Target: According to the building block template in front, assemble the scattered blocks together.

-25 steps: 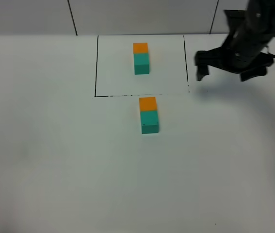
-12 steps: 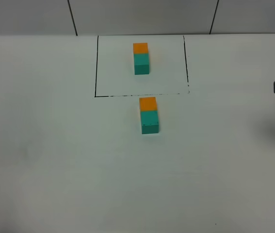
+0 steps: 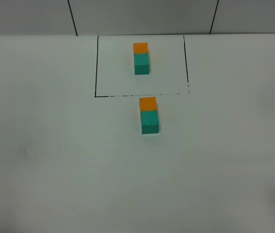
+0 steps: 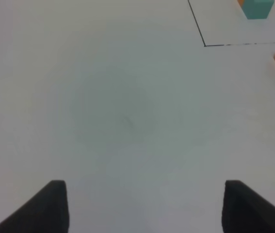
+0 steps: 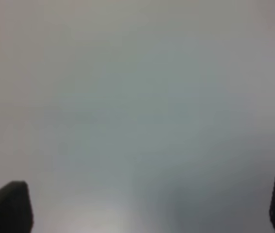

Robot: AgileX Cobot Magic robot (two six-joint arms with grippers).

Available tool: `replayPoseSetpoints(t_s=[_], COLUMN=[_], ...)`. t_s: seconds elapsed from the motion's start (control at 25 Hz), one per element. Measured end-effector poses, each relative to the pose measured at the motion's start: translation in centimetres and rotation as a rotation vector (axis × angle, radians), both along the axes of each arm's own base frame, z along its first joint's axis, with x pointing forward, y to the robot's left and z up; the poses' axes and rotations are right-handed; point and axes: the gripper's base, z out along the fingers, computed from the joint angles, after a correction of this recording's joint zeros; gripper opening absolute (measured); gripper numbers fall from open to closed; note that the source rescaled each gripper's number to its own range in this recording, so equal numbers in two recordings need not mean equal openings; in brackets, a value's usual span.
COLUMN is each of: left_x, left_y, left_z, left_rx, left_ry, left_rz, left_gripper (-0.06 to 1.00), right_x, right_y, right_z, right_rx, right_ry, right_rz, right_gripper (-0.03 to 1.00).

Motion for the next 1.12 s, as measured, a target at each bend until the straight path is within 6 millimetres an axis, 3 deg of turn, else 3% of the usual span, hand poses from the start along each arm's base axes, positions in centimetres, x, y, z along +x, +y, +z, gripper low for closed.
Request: replayPoseSetpoints(t_s=[0.24, 0.52, 0.84, 1.12], left_x=[0.0, 0.0, 0.0, 0.0], left_y=[0.0, 0.0, 0.0, 0.0], left_z=[0.0, 0.0, 0.0, 0.0], left_rx=[0.0, 0.0, 0.0, 0.0], left_ry=[0.0, 0.0, 0.0, 0.0], left_rz=[0.0, 0.0, 0.0, 0.0], left_gripper=[0.41, 0.41, 0.41, 0.41], right_x=[-4.2, -7.5, -9.7, -9.8], right_y=[0.3, 0.3, 0.1, 0.1], right_z=[0.7, -0.1, -0.1, -0.1], right_rx=[0.026, 0.052, 0.065, 0.068], right_ry=[-0.157, -0.193, -0.333, -0.338], right_rz=[0.057, 0.085, 0.122, 0.119], right_gripper=[1.0, 0.99, 0.85, 0.7])
